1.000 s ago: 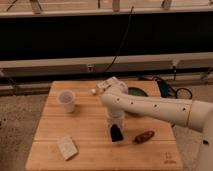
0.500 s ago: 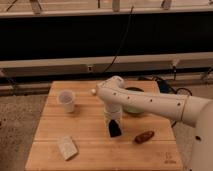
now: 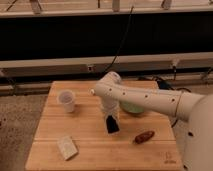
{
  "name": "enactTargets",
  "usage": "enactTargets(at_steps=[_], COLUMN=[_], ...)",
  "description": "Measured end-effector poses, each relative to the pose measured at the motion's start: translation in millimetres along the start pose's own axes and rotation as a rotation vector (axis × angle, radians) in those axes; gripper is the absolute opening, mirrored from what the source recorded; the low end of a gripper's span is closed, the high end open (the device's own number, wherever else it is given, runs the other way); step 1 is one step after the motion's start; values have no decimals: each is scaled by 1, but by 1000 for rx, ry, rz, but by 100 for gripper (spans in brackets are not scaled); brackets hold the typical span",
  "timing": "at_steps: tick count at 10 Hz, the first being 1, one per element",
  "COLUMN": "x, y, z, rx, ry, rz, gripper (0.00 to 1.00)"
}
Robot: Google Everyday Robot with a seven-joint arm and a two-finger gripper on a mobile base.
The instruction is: Place the eraser in the ceramic cup
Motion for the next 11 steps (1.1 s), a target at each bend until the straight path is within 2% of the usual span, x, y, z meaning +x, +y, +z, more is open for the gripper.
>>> enactTargets(at_steps=[11], x=[40], y=[-41], z=[-26], rx=[-43], ry=[44], rz=[-83], gripper=[0])
